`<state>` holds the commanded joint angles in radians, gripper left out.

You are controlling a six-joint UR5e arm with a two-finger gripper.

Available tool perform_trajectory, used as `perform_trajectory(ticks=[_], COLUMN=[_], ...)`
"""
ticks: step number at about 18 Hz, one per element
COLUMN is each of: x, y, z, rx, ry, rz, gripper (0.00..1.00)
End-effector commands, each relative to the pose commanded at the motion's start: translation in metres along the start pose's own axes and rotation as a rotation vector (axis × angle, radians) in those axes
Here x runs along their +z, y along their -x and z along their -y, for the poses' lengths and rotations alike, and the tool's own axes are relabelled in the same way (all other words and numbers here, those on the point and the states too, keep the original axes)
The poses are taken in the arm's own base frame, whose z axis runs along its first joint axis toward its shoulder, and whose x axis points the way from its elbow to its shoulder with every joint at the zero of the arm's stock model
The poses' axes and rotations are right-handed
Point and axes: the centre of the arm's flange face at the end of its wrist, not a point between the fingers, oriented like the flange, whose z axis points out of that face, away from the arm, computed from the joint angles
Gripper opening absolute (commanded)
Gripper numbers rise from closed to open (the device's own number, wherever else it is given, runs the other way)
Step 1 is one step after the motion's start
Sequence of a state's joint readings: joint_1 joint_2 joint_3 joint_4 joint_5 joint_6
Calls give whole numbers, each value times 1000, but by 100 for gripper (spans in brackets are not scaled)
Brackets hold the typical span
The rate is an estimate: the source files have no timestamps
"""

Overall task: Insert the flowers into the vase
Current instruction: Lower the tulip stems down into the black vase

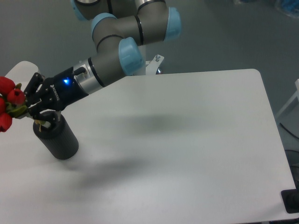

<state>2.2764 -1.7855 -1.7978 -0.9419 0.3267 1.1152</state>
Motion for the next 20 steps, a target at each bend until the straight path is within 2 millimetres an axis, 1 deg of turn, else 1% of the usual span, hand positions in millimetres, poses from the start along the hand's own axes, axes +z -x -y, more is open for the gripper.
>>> perform_trajectory(ticks=[2,4,7,8,10,12,17,20], x=[3,5,3,4,5,6,9,12], y=[2,5,5,4,3,2,5,6], z=[-8,-20,-34,-41,-54,-63,-75,-86], rx=[-6,-5,9,9,18,12,3,10], ry=[2,5,4,5,5,6,9,11], rz=[-2,-6,0,-2,0,-2,-5,-10], gripper=[22,23,24,27,28,34,36,38])
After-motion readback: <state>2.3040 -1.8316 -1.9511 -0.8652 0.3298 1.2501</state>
